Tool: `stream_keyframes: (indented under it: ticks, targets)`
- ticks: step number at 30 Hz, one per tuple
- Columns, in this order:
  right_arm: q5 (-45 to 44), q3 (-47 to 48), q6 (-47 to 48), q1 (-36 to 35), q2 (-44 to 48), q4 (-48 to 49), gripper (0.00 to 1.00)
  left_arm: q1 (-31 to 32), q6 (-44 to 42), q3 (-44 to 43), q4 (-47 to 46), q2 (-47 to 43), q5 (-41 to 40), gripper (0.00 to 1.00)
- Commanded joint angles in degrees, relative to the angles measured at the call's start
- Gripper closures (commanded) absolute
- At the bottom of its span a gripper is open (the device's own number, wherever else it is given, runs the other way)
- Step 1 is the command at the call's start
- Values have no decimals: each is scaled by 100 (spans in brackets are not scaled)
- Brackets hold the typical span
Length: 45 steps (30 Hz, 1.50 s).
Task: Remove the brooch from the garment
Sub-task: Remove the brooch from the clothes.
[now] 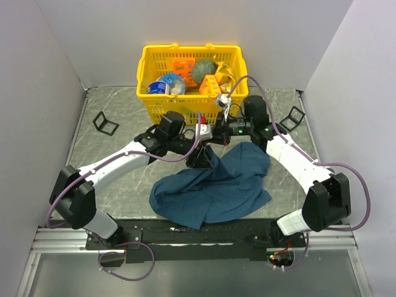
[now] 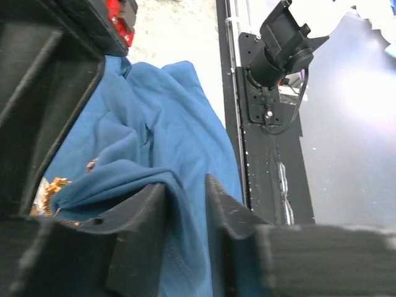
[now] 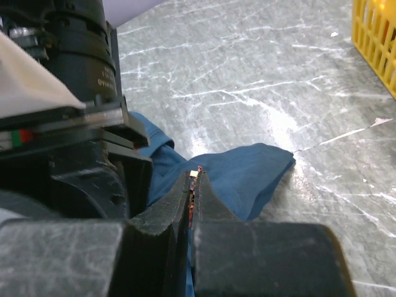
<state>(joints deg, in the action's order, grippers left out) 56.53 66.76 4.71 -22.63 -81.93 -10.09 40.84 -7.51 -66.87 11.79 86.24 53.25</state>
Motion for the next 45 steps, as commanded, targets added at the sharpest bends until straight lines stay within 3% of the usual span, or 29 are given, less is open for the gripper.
stream_keyframes:
  ticks: [1,14,22,33,39,40,45]
  targets:
    - [-29,74,-49,22,203,701,100,152,-4,-186,68,-54,379,60]
    - [1131,-506,-655,558,626,1509,100,-225,-541,-274,596,-678,580,43]
    - [1343,-787,-1340,698,652,2431,100,-252,-541,-266,605,-749,1037,33]
    - [1650,-831,-2255,848,547,3434,100,-252,-707,-335,736,-793,1258,28]
    - [1808,-928,-2536,875,634,3821,100,-261,-1190,-520,1255,-801,1381,10]
    - [1852,-946,-2563,901,643,3856,100,-269,-1244,-581,1316,-819,1355,3]
    - [1984,-972,-2712,919,687,4032,100,-427,-1429,-766,1572,-915,1170,4]
